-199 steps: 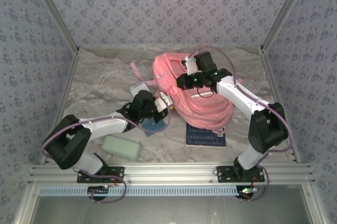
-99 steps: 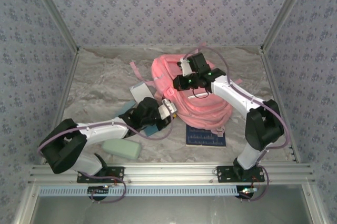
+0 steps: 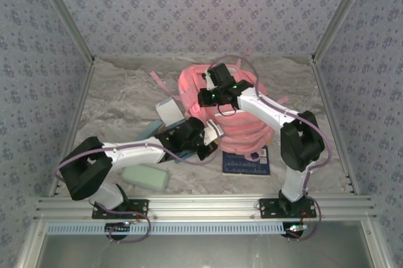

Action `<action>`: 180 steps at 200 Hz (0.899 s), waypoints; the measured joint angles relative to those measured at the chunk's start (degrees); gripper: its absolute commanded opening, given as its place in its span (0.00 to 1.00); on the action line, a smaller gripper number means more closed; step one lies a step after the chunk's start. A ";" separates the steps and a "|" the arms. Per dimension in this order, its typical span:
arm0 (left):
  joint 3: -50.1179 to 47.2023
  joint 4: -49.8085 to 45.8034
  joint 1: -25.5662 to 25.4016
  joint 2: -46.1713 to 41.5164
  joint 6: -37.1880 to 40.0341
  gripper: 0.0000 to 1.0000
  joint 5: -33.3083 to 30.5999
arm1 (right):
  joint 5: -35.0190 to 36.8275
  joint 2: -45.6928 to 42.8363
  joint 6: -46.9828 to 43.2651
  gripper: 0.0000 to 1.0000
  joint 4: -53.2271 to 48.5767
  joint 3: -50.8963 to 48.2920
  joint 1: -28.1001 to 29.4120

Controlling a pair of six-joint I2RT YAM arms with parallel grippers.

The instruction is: Pack the student bag

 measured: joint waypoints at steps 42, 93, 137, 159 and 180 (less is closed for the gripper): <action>2.36 -1.38 -3.23 2.49 -1.73 0.01 -0.04 | 0.79 4.04 3.19 0.00 0.66 3.19 1.49; 2.62 -1.33 -3.56 3.02 -5.07 0.00 -1.33 | 0.81 6.16 4.37 0.41 -0.09 5.86 2.89; 2.71 -1.53 -3.80 3.02 -6.93 0.00 -1.27 | 2.69 -3.63 3.89 0.68 -0.24 1.57 1.46; 2.60 -1.51 -3.80 3.02 -7.41 0.01 -1.22 | 4.44 -12.33 3.98 0.68 -1.20 -0.81 -2.99; 2.47 -1.51 -3.80 2.99 -7.54 0.09 -0.81 | 6.84 -20.70 4.22 0.67 -1.79 -4.28 -7.85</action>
